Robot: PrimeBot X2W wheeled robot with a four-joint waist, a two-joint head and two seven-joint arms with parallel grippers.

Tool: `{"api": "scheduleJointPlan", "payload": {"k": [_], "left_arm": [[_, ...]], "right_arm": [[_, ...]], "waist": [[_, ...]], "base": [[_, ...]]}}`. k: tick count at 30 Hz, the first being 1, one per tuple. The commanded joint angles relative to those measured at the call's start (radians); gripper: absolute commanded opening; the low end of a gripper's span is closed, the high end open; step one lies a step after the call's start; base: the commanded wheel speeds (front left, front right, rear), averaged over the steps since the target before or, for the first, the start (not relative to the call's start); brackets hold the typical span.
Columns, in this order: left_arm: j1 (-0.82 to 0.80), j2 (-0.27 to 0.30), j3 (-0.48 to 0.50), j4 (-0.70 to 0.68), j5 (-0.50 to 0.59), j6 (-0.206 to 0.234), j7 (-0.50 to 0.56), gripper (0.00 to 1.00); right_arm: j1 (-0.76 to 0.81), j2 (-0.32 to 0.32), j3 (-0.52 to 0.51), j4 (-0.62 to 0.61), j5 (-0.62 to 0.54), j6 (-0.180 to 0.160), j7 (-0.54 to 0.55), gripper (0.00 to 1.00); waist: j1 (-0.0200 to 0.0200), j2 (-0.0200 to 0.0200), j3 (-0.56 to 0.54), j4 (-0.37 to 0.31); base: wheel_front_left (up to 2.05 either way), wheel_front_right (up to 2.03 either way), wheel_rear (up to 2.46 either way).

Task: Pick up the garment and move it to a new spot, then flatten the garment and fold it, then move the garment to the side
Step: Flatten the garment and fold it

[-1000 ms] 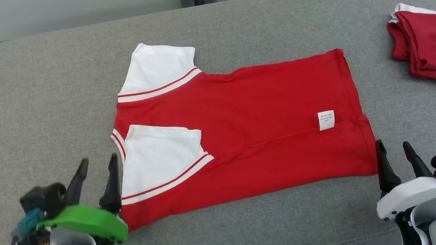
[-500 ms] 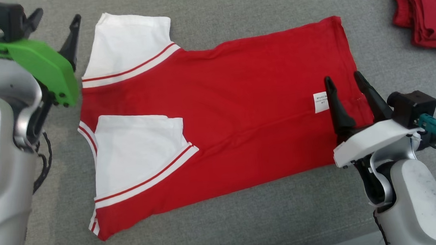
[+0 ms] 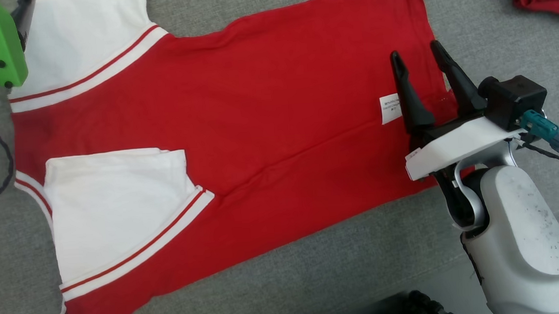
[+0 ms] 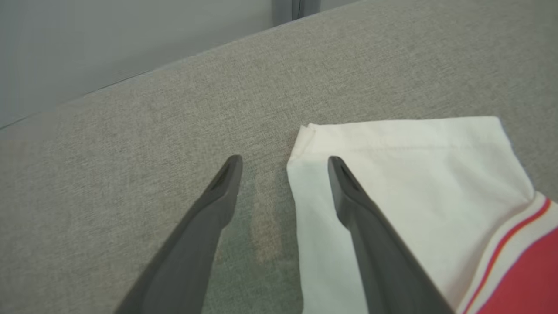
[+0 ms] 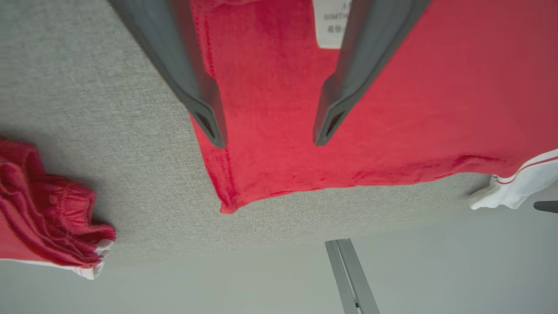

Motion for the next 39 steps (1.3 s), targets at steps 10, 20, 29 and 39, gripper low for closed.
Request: {"api": "scheduleJointPlan", "payload": {"k": [10, 20, 29, 39], "left_arm": [[-0.001, 0.036, 0.003, 0.010, -0.020, 0.026, 0.061, 1.00], [0.003, 0.025, 0.012, -0.025, -0.040, 0.037, 0.045, 0.00], [-0.005, -0.026, -0.014, -0.057, -0.065, 0.017, -0.030, 0.00], [0.029, -0.085, -0.063, -0.121, -0.105, 0.000, -0.097, 0.00]], "right_arm": [[-0.044, -0.001, 0.009, 0.032, 0.013, -0.002, -0.038, 1.00], [-0.127, -0.025, 0.000, 0.050, -0.021, -0.002, -0.026, 1.00], [-0.298, -0.121, 0.006, 0.213, -0.051, -0.002, 0.092, 1.00], [-0.430, -0.225, 0.073, 0.434, -0.028, -0.002, 0.236, 1.00]], "waist": [[-0.0001, 0.0000, 0.064, -0.074], [-0.0001, 0.0000, 0.053, -0.053], [-0.0001, 0.0000, 0.008, 0.027], [-0.0001, 0.0000, -0.025, 0.124]], "base": [[0.00, 0.00, 0.00], [0.00, 0.00, 0.00], [0.00, 0.00, 0.00], [0.00, 0.00, 0.00]]}}
